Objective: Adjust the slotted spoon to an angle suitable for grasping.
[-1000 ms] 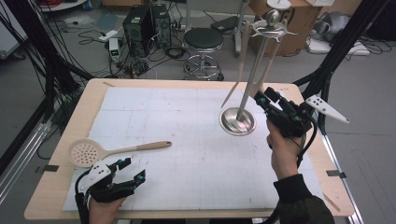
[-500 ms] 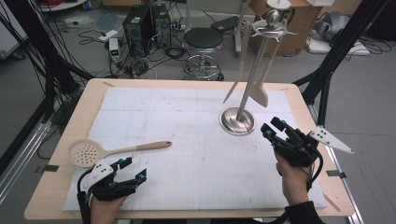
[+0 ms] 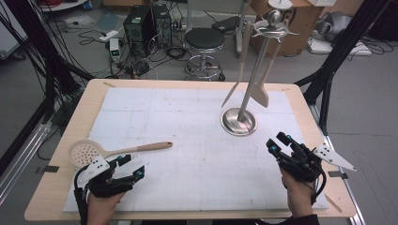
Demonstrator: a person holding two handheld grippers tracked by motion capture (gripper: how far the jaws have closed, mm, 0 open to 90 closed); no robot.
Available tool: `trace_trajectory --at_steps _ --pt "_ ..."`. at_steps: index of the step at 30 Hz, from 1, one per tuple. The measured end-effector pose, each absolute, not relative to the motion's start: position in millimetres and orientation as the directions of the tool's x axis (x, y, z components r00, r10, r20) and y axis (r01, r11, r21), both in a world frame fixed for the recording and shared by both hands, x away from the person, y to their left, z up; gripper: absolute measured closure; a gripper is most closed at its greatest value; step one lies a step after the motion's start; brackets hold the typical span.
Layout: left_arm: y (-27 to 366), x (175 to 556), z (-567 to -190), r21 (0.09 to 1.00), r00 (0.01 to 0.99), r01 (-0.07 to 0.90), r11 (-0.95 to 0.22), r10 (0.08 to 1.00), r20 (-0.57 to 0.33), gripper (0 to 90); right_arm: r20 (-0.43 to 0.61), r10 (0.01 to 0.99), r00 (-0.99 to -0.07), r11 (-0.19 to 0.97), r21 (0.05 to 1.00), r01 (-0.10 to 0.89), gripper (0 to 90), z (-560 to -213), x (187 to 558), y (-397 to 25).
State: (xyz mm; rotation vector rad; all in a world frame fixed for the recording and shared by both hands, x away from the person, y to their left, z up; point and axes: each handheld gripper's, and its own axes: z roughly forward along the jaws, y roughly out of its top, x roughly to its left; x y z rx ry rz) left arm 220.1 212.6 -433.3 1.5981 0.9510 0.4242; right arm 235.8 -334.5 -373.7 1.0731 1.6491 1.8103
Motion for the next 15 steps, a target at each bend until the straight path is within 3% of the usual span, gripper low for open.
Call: trace_trajectory --at_steps 6,15 --pt "226 241 -425 0.924 0.611 0.382 -0.028 0.758 -0.229 27.0 0.220 0.783 -0.582 -0.157 0.975 0.158 42.2 -385 229 -338" --pt "247 264 -428 0.886 0.548 0.463 -0.003 0.787 -0.283 42.8 0.221 0.786 -0.578 -0.136 0.973 0.186 42.0 -399 227 -341"
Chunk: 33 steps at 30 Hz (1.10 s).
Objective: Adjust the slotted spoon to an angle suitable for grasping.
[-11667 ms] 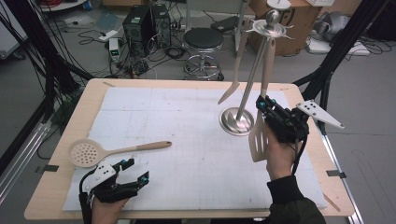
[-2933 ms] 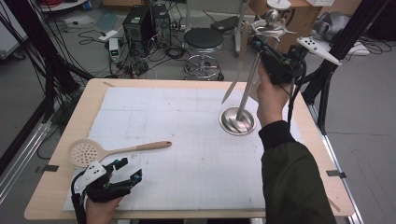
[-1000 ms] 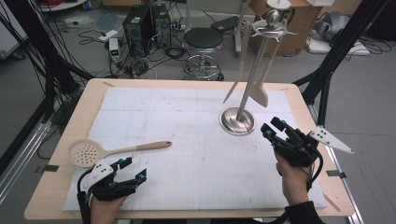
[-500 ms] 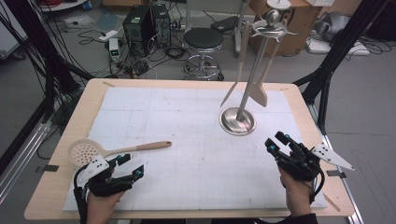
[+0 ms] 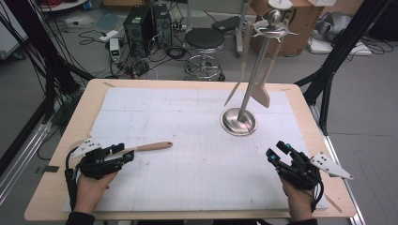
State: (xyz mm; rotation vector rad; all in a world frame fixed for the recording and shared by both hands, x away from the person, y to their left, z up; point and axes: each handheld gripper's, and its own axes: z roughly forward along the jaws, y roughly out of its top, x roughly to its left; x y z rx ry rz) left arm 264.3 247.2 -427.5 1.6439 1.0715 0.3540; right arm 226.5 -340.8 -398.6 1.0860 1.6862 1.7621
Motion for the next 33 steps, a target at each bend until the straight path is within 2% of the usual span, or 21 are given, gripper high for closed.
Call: trace_trajectory --at_steps 5,11,13,23,33 --pt "249 271 -432 0.873 0.509 0.488 -0.008 0.815 -0.277 56.4 0.195 0.804 -0.562 -0.105 0.976 0.189 43.9 -402 229 -339" --pt "255 277 -432 0.850 0.462 0.526 -0.012 0.844 -0.274 83.9 0.179 0.802 -0.569 -0.081 0.978 0.194 42.7 -404 230 -335" --pt "257 281 -432 0.834 0.437 0.552 -0.010 0.855 -0.280 89.0 0.183 0.800 -0.571 -0.083 0.977 0.196 42.7 -405 230 -336" --pt "275 303 -444 0.738 0.279 0.672 0.061 0.902 -0.328 88.8 0.191 0.799 -0.570 -0.093 0.976 0.196 43.0 -405 230 -337" --pt "273 307 -450 0.715 0.224 0.699 0.030 0.939 -0.259 89.7 0.203 0.796 -0.569 -0.105 0.974 0.200 43.1 -405 229 -338"
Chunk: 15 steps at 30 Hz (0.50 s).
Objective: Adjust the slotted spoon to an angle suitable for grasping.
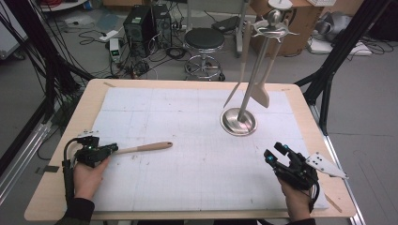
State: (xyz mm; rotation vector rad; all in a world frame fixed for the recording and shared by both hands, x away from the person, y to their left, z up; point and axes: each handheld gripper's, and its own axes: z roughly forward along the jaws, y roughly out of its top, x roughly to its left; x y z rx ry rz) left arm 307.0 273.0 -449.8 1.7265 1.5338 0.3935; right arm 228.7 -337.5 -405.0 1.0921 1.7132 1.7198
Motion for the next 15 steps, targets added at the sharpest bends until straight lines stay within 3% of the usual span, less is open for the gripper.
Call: trace_trajectory --at_steps 4,9,15 --pt "270 305 -449 0.693 0.225 0.720 0.026 0.936 -0.270 90.0 0.204 0.795 -0.571 -0.106 0.974 0.200 43.0 -405 229 -337" --pt "252 298 -449 0.693 0.209 0.721 -0.018 0.959 -0.193 90.0 0.211 0.793 -0.571 -0.110 0.972 0.206 43.0 -406 230 -336" --pt "232 291 -449 0.687 0.215 0.726 -0.027 0.958 -0.189 90.0 0.212 0.791 -0.574 -0.112 0.972 0.205 43.1 -406 229 -335"
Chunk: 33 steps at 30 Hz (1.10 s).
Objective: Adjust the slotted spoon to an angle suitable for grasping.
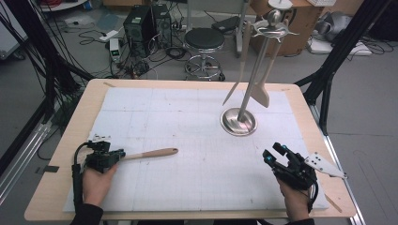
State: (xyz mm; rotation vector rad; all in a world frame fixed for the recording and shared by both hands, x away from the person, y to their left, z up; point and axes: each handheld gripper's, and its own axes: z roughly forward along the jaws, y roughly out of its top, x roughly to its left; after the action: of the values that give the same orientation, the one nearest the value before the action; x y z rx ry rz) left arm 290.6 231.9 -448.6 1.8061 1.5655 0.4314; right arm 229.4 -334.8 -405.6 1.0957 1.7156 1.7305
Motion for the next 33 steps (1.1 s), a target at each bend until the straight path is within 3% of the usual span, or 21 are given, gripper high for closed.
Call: trace_trajectory --at_steps 7,11,20,27,33 --pt "210 289 -448 0.692 0.240 0.720 -0.056 0.955 -0.173 90.0 0.230 0.784 -0.576 -0.125 0.968 0.216 43.1 -406 230 -334" --pt "213 289 -447 0.688 0.248 0.725 -0.032 0.944 -0.217 89.9 0.233 0.785 -0.574 -0.130 0.968 0.215 43.1 -406 230 -335" --pt "229 277 -430 0.713 0.244 0.701 -0.020 0.946 -0.214 89.9 0.234 0.787 -0.571 -0.136 0.968 0.209 43.1 -405 229 -337" --pt "267 249 -397 0.760 0.221 0.650 0.010 0.954 -0.202 89.9 0.231 0.786 -0.574 -0.130 0.969 0.211 43.0 -405 229 -335" --pt "321 230 -384 0.779 0.130 0.621 0.086 0.969 -0.210 89.8 0.232 0.787 -0.571 -0.137 0.969 0.205 42.7 -403 229 -335"
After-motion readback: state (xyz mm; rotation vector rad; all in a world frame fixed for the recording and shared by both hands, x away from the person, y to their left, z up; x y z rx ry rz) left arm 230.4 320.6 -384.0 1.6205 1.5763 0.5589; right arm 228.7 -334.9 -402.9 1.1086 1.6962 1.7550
